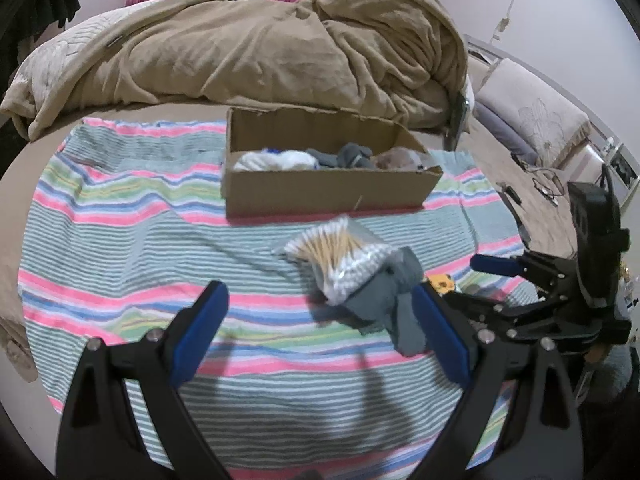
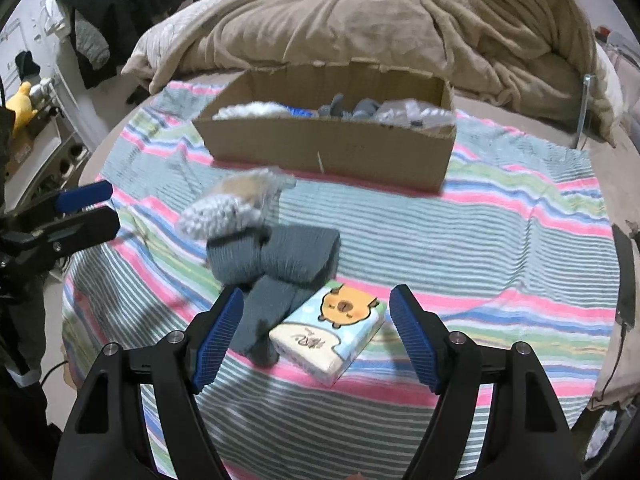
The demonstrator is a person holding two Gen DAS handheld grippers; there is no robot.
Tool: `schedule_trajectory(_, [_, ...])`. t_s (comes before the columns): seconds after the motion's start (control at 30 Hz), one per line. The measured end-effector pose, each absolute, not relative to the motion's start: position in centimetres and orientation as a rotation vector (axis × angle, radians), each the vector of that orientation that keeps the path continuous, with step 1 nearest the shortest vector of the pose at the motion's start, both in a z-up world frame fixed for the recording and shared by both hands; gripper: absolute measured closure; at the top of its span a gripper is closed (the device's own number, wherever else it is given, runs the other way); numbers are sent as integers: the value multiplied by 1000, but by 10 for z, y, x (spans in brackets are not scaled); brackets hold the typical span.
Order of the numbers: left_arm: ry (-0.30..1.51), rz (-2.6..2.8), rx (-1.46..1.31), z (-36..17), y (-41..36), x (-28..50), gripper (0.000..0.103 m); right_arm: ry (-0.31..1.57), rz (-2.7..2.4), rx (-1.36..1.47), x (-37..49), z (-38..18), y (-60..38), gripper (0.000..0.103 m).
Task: Organize objects
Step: 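Grasp the cotton swab bag with left tool while right tool grasps the bear tissue pack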
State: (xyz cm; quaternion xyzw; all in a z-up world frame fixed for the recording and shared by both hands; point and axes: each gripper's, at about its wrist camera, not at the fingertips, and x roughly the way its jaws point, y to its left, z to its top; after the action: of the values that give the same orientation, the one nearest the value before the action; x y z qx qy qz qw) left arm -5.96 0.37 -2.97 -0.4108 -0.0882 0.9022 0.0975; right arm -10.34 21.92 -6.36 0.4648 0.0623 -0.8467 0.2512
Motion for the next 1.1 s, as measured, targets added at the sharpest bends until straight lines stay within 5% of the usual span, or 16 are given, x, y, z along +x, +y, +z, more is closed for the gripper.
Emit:
schedule_trajectory(0.47, [-294, 2642, -1260, -44, 8, -67, 9, 319, -2268, 1346, -106, -94, 209, 25])
schedule_trajectory(1.1, [-299, 2599, -1353, -70, 42, -127, 9, 275, -2286, 1293, -115, -90, 231, 48])
